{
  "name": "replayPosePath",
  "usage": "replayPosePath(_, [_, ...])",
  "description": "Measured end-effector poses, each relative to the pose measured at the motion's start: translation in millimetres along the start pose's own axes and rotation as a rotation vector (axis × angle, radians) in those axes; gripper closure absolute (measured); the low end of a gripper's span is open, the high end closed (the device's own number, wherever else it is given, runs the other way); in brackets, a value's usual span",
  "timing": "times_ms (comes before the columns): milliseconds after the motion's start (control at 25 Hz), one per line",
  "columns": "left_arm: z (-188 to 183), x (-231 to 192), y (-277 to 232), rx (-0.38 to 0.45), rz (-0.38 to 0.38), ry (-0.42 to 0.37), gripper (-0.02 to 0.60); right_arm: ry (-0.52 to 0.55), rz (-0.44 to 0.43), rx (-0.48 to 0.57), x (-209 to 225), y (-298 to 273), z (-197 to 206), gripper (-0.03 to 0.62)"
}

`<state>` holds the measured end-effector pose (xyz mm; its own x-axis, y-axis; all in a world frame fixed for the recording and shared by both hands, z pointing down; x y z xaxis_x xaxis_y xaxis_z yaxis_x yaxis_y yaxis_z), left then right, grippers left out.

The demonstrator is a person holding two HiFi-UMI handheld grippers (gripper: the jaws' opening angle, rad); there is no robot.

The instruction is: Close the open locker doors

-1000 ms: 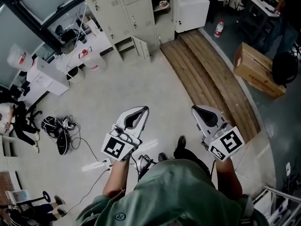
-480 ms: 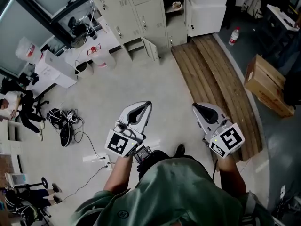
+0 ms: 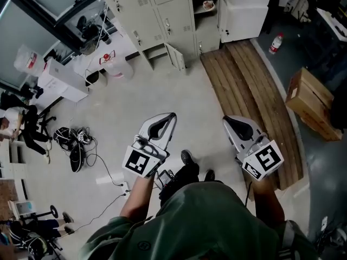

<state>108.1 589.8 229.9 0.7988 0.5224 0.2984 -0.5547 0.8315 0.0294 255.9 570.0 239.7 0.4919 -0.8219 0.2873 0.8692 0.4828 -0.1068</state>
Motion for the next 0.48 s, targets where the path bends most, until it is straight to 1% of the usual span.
replayPosePath(200, [14.9, -45.1, -16.6, 0.023, 0.036, -0.029, 0.578, -0.003, 0.048, 0.019, 18.3, -43.5, -7.5, 0.588])
replayPosePath(320, [24.6, -74.4, -20.5, 0.039, 0.048, -0.011, 0.578, 0.003, 0.071, 0.028, 22.6, -73.0, -15.0, 0.588])
replayPosePath(480, [35.6, -104.2, -30.0, 0.047, 0.074, -0.015, 0.578, -0.003, 0.085, 0.035, 28.3, -107.1, -23.1, 0.588])
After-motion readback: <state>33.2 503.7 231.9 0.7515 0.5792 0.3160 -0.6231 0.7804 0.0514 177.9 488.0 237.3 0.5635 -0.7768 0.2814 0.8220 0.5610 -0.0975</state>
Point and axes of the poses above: the fingertips, and each gripper's own axes: y backward along the fingers, x to its right, z out of its underside, the point moved 1 cm from there along y, backward along the fingers, and after that the axes turned 13 degrees about -y, right-handed, at the moved point
